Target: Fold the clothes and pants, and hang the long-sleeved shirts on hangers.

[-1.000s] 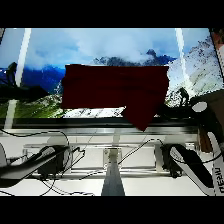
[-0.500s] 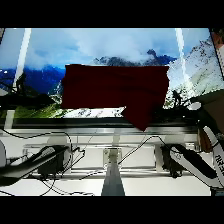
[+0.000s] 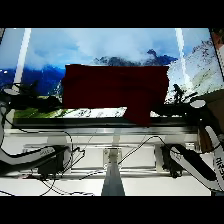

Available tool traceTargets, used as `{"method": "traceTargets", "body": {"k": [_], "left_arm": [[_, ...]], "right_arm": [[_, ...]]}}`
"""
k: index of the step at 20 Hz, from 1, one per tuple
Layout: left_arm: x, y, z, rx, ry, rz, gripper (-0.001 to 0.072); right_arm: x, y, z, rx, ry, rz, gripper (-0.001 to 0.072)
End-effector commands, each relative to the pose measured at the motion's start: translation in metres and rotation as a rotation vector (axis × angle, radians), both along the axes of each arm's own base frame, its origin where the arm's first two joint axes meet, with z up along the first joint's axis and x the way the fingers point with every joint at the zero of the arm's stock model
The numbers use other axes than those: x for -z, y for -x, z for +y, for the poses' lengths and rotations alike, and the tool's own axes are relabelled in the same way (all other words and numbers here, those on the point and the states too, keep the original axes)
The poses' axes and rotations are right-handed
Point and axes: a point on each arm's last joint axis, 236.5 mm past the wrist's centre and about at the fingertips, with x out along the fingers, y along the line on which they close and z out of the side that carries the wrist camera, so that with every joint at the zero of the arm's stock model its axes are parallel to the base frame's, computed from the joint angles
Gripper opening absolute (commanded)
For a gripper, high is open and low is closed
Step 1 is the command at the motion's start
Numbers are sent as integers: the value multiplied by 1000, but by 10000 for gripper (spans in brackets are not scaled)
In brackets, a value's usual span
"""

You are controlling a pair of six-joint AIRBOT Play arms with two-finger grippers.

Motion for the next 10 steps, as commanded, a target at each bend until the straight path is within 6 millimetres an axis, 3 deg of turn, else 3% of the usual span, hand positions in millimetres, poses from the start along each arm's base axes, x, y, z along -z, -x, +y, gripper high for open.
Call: {"method": "traceTargets", "body": {"k": [1,3,7,10], "left_arm": [[13,-14,-23,-1,95,-21,308],[8,-27,-29,-6,139,-88,20],[-48,-64,-26,59,177,-282,17],[-108,-100,-27,94,175,-487,16]], "right_arm": [[-15,-13,-1,-9,3,-53,13],[-36,-19,2,-82,6,-122,13],[-110,-37,5,-172,23,-287,13],[-159,-64,5,-99,7,-403,12]]}}
